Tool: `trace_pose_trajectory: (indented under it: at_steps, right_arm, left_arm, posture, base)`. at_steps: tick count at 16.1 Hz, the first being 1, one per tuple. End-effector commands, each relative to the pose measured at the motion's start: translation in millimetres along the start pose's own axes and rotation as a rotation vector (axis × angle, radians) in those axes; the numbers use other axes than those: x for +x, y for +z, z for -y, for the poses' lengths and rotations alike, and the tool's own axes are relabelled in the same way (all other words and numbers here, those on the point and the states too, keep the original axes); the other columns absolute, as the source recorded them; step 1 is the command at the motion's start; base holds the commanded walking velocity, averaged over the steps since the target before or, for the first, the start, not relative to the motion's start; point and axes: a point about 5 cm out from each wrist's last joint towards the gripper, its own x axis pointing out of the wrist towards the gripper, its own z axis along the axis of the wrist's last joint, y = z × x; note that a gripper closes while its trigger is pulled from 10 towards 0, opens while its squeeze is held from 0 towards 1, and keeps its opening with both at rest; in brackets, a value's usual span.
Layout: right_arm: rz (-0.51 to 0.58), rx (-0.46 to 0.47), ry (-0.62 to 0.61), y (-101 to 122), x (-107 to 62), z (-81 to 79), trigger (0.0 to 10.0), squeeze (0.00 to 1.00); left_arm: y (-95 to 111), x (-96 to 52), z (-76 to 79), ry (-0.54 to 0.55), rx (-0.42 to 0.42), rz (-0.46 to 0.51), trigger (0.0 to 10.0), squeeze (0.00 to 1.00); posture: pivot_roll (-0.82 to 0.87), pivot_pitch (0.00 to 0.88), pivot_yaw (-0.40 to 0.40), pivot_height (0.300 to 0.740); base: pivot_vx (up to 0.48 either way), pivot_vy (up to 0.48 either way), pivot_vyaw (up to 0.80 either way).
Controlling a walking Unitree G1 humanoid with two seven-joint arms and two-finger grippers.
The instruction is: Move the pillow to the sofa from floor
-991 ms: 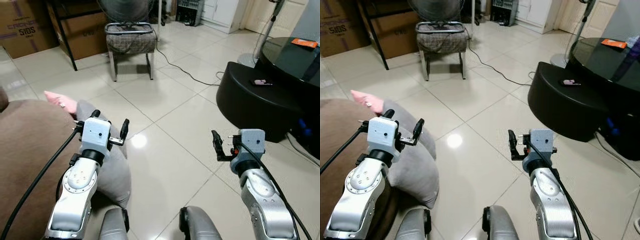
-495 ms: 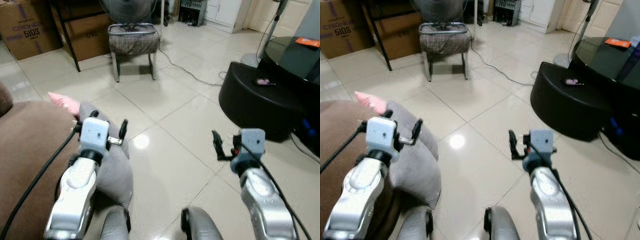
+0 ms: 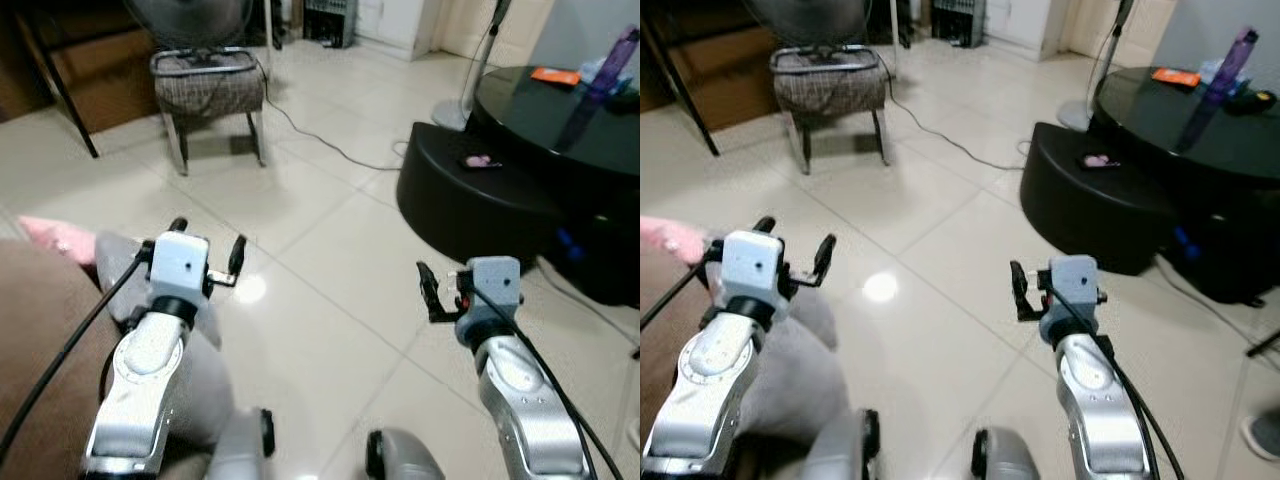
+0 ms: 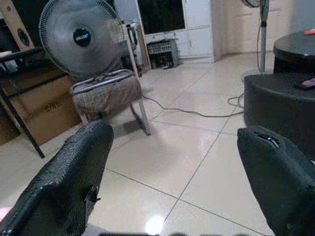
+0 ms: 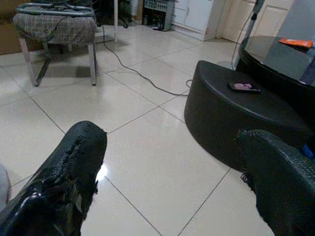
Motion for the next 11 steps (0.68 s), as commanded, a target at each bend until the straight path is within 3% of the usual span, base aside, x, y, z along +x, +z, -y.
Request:
trace_pose_trajectory:
  at_steps: [1,3,6,11]
  right_arm:
    - [-0.003,-0.023,-0.01,0,-0.5,6.0,10.0,0.0]
    - [-0.017,-0.049,0.061,-2,-0.5,-1.2,10.0,0.0]
    - [-0.03,-0.055,0.076,-5,-1.9,-5.0,10.0,0.0]
    - [-0.046,-0.004,0.088,-8,-3.2,-3.0,10.0,0.0]
  left_arm:
    - [2,1.0,7.2,-0.024,-0.009,0.007,10.0,0.0]
    - [1,0.5,6.5,-0.02,-0.007,0.007,10.0,0.0]
    - [0,-2.2,4.1,-0.015,-0.004,0.002,10.0,0.0]
    - [-4,-8.9,-0.8,-0.005,-0.021,-0.021,10.0,0.0]
  posture:
    - [0.01,0.0,-0.018,0.622]
    - [0.01,0.0,-0.018,0.622]
    - [0.01,0.0,-0.018,0.622]
    - [0.02,0.0,-0.026,0.622]
  base:
    - [0.326,0.0,0.8]
    - [0.326,0.0,0.8]
    - [0.302,0.0,0.72]
    - [0.0,0.0,0.0]
